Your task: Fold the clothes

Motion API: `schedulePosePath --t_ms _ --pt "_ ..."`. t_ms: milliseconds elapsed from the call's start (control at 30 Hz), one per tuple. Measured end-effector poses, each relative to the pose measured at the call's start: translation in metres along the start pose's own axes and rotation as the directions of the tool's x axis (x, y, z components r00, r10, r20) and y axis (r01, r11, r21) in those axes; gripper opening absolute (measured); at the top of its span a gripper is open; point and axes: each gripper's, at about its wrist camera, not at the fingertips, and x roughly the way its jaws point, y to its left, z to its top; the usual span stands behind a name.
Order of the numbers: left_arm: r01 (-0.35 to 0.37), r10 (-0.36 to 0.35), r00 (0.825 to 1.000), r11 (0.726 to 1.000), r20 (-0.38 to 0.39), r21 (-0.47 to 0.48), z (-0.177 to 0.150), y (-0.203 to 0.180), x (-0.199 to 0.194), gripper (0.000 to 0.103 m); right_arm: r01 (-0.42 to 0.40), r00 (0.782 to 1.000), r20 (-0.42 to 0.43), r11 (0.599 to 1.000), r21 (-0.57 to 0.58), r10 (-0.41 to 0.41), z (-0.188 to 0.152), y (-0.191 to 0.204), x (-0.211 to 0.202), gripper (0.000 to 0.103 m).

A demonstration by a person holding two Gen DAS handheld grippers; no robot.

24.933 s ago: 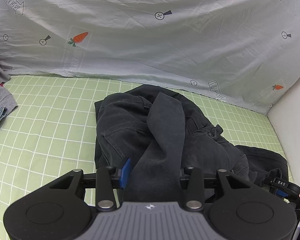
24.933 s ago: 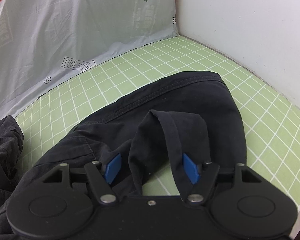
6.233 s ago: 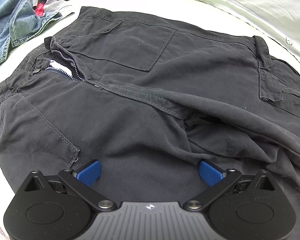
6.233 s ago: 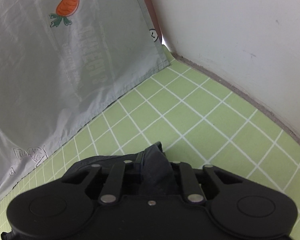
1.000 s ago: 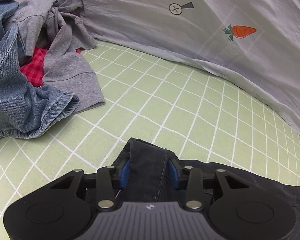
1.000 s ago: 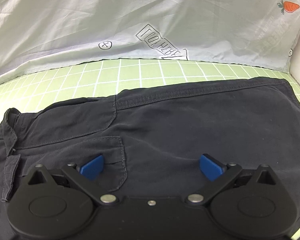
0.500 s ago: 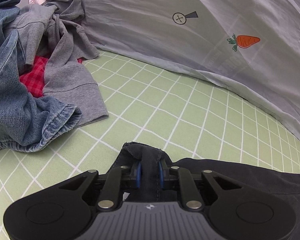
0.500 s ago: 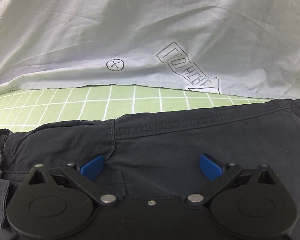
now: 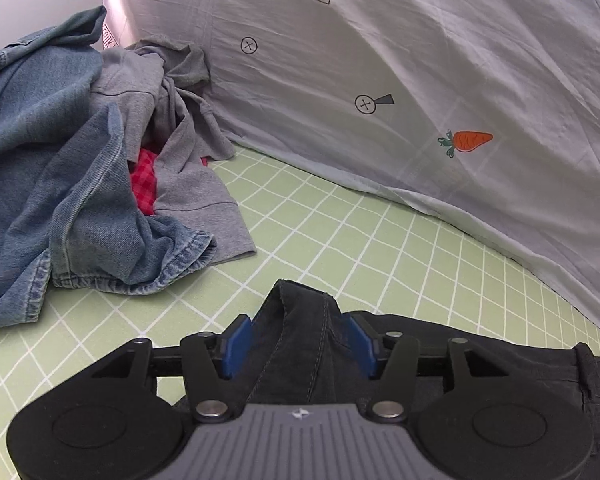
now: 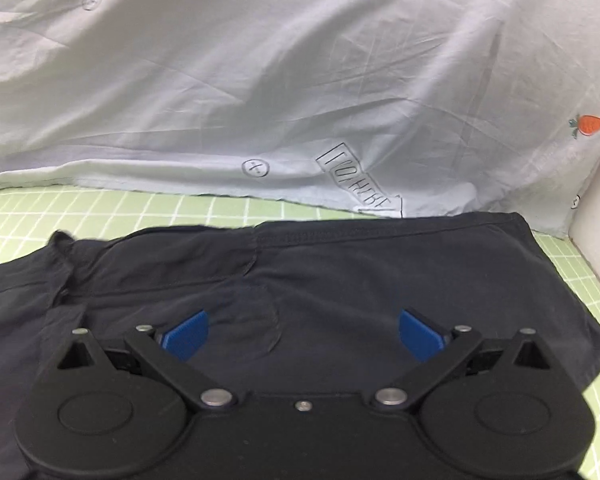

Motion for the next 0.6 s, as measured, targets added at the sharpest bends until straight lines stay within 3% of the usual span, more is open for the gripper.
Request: schedulePosePath --t_ms 133,267,433,600 --pt "0.032 -0.031 0.999 0.999 -0.043 0.039 -0.035 -0.006 -0.028 0.063 -0.073 0.997 -0.043 0.997 -0.028 0.072 -0.051 0.007 -0.055 0.103" --pt "0.056 -0.046 0.993 0.994 -0.105 0.094 -0.075 -0.011 -0.043 0.063 -0.154 0.984 -0.096 0.985 -0.081 0.147 -0.091 0.025 -0.083 0.103" --pt "0.089 -0.060 0.982 0.984 -0.181 0.157 -0.124 -0.018 -0.060 0.063 -0.215 0.976 -0.088 0.959 -0.187 0.201 -0.106 0.055 -0.096 0.103" --pt "0.100 -0.075 0.977 0.988 -0.198 0.118 -0.120 -0.007 -0.057 0.064 -0.222 0.974 -0.094 0.958 -0.184 0.207 -0.101 0.064 -0.086 0.103"
